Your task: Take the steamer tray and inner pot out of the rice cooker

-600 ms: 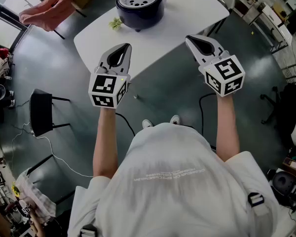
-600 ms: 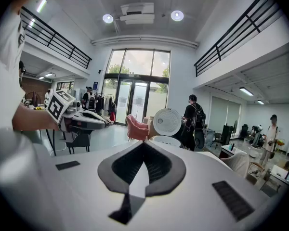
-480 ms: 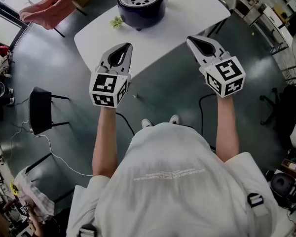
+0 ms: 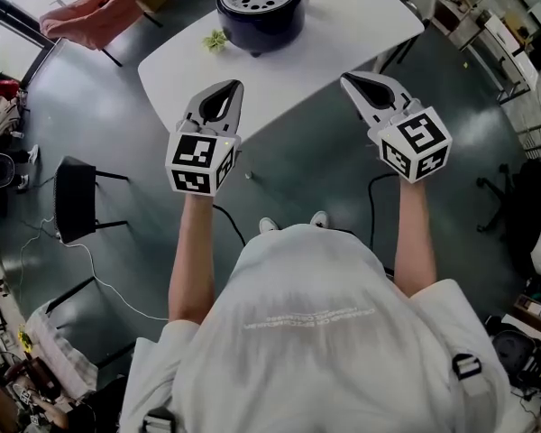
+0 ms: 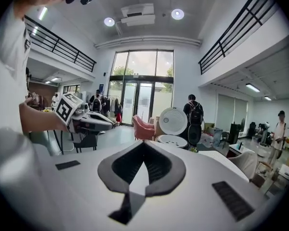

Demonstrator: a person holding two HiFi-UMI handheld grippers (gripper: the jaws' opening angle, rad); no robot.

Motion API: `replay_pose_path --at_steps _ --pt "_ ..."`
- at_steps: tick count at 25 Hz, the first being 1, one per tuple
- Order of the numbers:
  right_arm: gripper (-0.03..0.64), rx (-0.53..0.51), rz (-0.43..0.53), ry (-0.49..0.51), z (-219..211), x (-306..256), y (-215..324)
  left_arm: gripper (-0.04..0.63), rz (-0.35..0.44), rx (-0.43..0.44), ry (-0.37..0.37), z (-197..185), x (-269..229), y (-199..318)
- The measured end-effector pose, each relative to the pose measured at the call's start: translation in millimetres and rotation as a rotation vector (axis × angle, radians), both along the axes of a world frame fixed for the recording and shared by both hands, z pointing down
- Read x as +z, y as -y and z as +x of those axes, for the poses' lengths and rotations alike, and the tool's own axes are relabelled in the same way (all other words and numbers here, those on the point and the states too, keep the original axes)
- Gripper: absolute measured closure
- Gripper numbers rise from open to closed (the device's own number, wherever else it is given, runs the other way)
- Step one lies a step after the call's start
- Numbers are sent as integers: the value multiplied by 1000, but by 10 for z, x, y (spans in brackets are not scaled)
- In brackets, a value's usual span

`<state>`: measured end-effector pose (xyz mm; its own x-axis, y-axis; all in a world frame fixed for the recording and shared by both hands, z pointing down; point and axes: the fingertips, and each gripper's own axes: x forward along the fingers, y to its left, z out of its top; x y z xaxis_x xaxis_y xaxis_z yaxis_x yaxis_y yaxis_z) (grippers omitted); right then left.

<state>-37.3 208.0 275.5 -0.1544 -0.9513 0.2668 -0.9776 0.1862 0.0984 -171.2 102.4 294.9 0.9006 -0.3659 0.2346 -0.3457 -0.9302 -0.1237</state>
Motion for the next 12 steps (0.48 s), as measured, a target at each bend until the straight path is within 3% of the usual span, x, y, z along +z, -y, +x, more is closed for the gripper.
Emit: replay_pose_path --at_steps 4,9,12 --pt "592 -2 -23 16 107 101 -89 580 17 -28 2 96 -19 -61" --pt "589 14 14 167 381 114 -199 577 25 -60 20 218 18 -145" --pt "588 21 21 164 567 157 -295 577 13 -65 37 340 99 -259"
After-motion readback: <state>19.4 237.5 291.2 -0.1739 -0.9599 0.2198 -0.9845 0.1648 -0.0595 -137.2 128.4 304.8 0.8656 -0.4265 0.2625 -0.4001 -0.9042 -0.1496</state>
